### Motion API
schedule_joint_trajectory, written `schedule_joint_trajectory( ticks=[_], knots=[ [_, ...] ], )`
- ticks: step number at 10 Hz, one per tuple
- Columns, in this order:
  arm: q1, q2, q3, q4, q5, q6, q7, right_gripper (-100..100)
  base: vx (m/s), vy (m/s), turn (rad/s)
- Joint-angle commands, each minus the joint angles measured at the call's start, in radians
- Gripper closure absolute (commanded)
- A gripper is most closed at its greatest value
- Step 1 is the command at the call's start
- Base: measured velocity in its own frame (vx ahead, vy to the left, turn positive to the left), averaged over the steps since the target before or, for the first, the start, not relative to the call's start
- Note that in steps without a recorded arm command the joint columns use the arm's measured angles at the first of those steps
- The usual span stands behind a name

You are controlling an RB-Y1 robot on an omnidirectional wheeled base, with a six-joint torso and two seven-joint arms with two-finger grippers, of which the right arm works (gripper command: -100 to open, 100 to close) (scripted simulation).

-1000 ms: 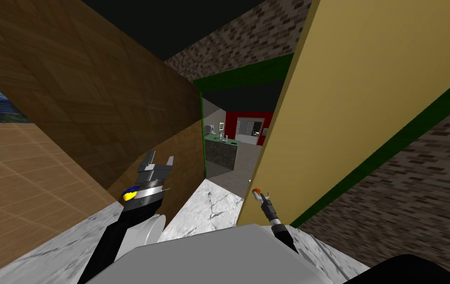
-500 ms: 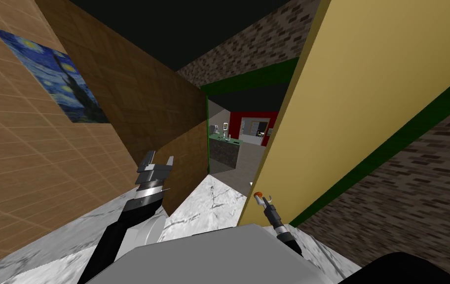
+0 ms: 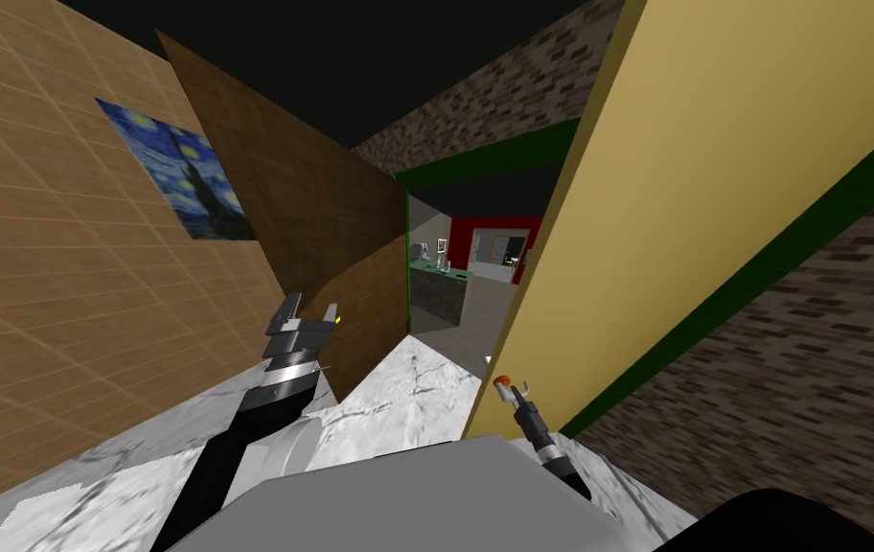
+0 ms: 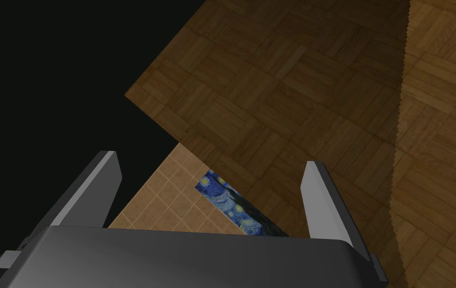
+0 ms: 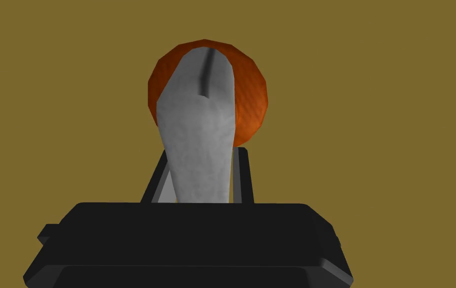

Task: Pull the door open

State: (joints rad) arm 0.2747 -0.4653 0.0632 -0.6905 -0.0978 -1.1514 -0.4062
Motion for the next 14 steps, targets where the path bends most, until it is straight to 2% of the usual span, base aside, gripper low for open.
schedule_joint_trajectory(
  ticks=[1,8,10,11,12,14],
  knots=[
    [-0.026,0.007,0.014,0.017,-0.002,0.005,0.008,100,-0.209,-0.019,0.058],
    [-0.104,0.032,0.080,-0.023,-0.027,0.101,0.059,100,-0.228,-0.051,0.053],
    [-0.109,0.033,0.085,-0.026,-0.028,0.107,0.062,100,-0.105,-0.024,0.004],
    [-0.126,0.038,0.098,-0.034,-0.033,0.127,0.072,100,-0.126,-0.065,0.055],
    [-0.131,0.040,0.103,-0.037,-0.035,0.134,0.076,100,-0.156,-0.089,0.079],
    [-0.155,0.048,0.123,-0.049,-0.043,0.164,0.092,100,-0.188,-0.104,0.059]
  ],
)
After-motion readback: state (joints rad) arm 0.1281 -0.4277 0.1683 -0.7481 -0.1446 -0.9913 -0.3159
